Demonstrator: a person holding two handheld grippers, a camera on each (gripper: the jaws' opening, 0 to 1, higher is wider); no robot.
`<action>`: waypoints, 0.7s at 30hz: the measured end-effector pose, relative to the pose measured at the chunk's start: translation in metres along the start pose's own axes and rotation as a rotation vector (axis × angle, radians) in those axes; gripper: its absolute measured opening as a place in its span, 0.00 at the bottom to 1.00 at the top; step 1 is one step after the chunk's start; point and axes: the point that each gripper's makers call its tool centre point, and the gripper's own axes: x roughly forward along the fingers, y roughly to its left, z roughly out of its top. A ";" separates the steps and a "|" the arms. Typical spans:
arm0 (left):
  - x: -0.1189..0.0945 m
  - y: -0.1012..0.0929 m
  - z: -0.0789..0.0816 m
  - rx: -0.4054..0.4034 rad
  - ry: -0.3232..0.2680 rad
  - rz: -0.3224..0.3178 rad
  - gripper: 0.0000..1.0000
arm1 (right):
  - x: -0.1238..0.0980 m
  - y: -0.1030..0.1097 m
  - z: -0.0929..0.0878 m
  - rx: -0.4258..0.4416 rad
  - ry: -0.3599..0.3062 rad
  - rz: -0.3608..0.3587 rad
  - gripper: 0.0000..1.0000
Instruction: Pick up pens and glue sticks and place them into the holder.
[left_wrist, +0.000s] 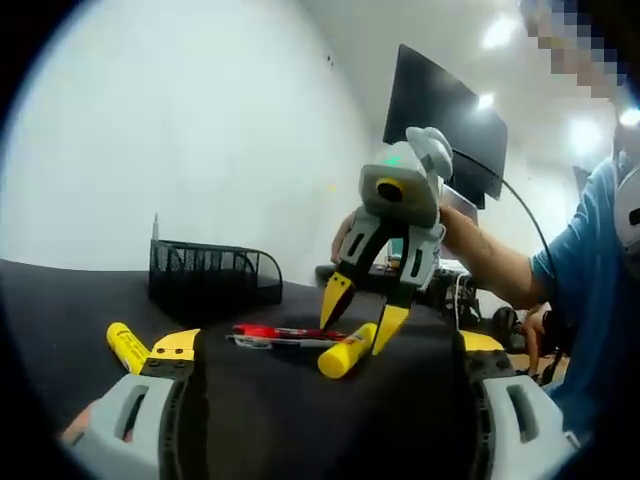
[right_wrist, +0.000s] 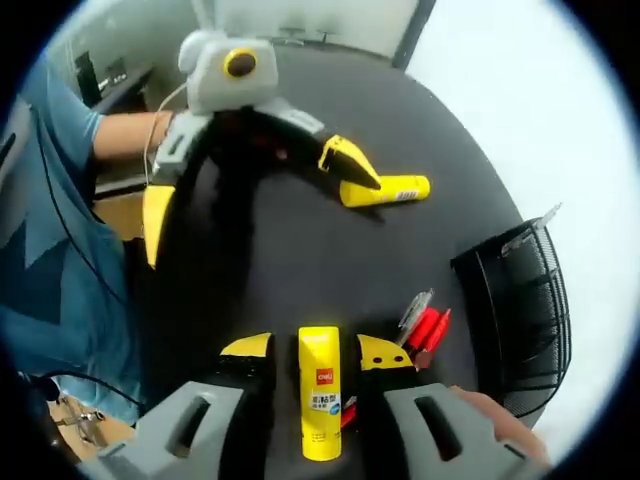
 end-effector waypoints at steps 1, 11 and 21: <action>0.000 0.000 0.000 0.000 0.001 -0.001 0.96 | 0.003 0.001 -0.002 -0.002 0.015 -0.003 0.27; 0.000 0.001 0.000 -0.001 0.000 -0.002 0.96 | 0.015 0.003 -0.012 -0.003 0.079 0.003 0.23; 0.000 0.000 -0.001 -0.001 0.001 -0.004 0.95 | 0.020 0.003 -0.012 -0.008 0.096 0.026 0.20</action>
